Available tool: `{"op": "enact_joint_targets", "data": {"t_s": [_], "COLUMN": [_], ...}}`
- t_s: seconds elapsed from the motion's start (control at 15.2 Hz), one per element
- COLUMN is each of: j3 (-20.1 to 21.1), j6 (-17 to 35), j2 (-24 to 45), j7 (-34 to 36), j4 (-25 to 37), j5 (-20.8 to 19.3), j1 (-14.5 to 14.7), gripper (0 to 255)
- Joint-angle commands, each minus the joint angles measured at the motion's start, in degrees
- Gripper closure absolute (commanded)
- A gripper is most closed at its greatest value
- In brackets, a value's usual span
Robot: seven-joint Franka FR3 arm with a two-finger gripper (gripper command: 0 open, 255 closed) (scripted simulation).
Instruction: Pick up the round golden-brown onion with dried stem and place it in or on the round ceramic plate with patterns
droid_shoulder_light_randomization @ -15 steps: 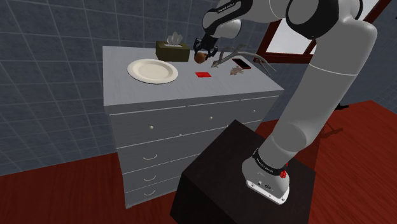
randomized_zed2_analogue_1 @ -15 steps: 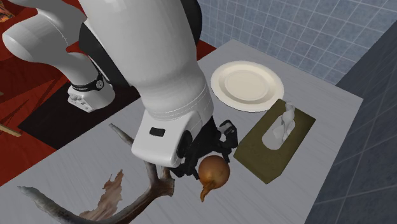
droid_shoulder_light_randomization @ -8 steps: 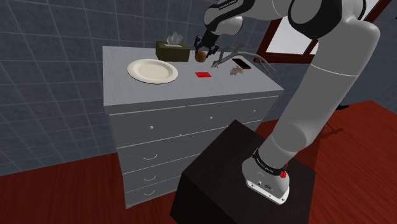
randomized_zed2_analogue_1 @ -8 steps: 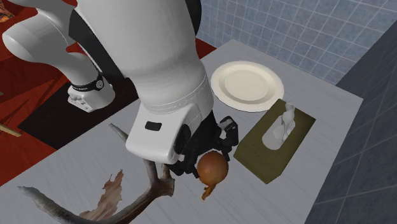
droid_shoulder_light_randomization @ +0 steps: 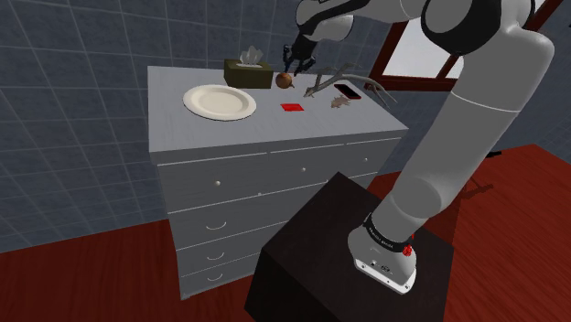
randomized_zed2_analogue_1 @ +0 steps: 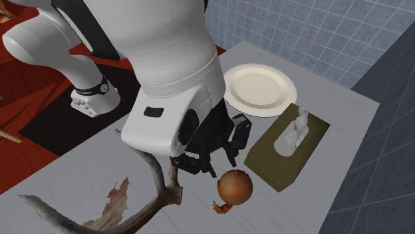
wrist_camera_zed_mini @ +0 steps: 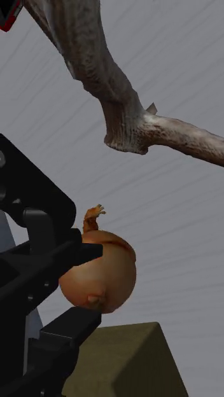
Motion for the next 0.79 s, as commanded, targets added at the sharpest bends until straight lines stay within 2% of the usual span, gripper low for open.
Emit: {"op": "enact_joint_targets", "data": {"t_s": [0.0, 0.07, 0.13, 0.73], "j3": [0.1, 0.0, -0.1, 0.0], "j6": [2.1, 4.4, 5.1, 9.4], "j2": [0.3, 0.7, 0.8, 5.6], "j7": [-1.2, -2.0, -2.2, -3.2], "j4": [-1.5, -3.2, -3.8, -3.3], "j5": [-5.5, -11.4, -13.2, -11.7], "j1": [1.2, 2.5, 2.9, 2.2], "gripper": [0, 0, 0, 0]}}
